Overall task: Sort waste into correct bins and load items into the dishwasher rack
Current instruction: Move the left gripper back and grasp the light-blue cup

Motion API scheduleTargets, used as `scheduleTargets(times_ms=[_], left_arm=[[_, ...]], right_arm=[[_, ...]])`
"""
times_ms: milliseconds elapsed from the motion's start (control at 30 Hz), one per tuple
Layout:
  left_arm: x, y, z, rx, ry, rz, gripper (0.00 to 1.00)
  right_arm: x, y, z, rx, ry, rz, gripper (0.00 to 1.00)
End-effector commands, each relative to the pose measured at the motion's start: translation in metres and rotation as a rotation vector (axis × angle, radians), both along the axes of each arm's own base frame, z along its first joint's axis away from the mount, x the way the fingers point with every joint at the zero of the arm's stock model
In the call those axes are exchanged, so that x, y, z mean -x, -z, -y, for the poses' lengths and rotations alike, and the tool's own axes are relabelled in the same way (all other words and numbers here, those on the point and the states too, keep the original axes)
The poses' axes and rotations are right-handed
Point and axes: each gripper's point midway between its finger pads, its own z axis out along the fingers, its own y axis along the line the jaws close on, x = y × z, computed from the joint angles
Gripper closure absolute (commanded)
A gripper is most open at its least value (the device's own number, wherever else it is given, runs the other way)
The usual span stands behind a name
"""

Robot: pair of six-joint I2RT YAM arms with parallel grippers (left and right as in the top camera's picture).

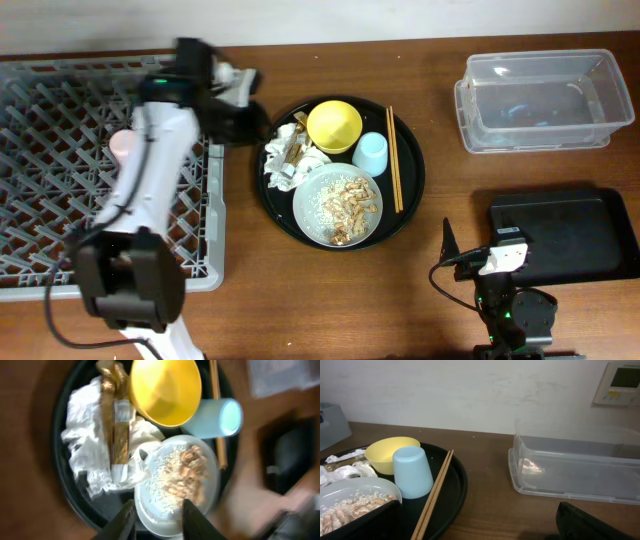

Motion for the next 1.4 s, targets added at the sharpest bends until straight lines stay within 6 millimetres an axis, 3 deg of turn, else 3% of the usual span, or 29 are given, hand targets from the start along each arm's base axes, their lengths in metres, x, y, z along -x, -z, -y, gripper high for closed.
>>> scheduleTargets(times_ms=[0, 200, 267, 400, 533, 567, 600, 700, 733, 1000, 1133, 1367], left_arm=[[-0.023, -0.014, 0.024, -0.292, 0.017, 0.251, 0.65], [-0.048, -0.049, 0.104, -0.300, 0.129, 0.585, 0.65], [-0.055, -0.038, 0.115, -0.303, 0.155, 0.607, 0.64], [-0.056, 0.018, 0.128, -0.290, 0.215, 0.502, 0.64], [-0.043, 0.019, 0.153, -0.165, 0.238, 0.452, 0.64], [-0.040, 0.020, 0.156, -0.162, 0.241, 0.446, 0.58], [-0.037, 0.022, 0.160, -0.162, 0.248, 0.442, 0.38], [-0.024, 0.033, 0.175, -0.167, 0.290, 0.418, 0.19], [-0.021, 0.038, 0.180, -0.169, 0.301, 0.411, 0.19], [-0.011, 0.080, 0.198, -0.203, 0.343, 0.367, 0.19], [-0.027, 0.080, 0.183, -0.303, 0.278, 0.416, 0.19], [-0.016, 0.091, 0.194, -0.292, 0.315, 0.392, 0.18]], right_arm=[[0.000, 0.003, 0.002, -0.001, 0.008, -0.005, 0.02], [0.000, 0.003, 0.002, -0.001, 0.008, -0.005, 0.02], [0.000, 0.003, 0.002, -0.001, 0.008, -0.005, 0.02], [0.000, 0.003, 0.002, -0.001, 0.008, -0.005, 0.02], [0.000, 0.003, 0.002, -0.001, 0.008, -0.005, 0.02], [0.000, 0.003, 0.002, -0.001, 0.008, -0.005, 0.02], [0.000, 0.003, 0.002, -0.001, 0.008, -0.005, 0.02], [0.000, 0.003, 0.002, -0.001, 0.008, -0.005, 0.02], [0.000, 0.003, 0.002, -0.001, 0.008, -0.005, 0.02], [0.000, 0.003, 0.002, -0.001, 0.008, -0.005, 0.02], [0.000, 0.003, 0.002, -0.001, 0.008, -0.005, 0.02], [0.000, 0.003, 0.002, -0.001, 0.008, -0.005, 0.02]])
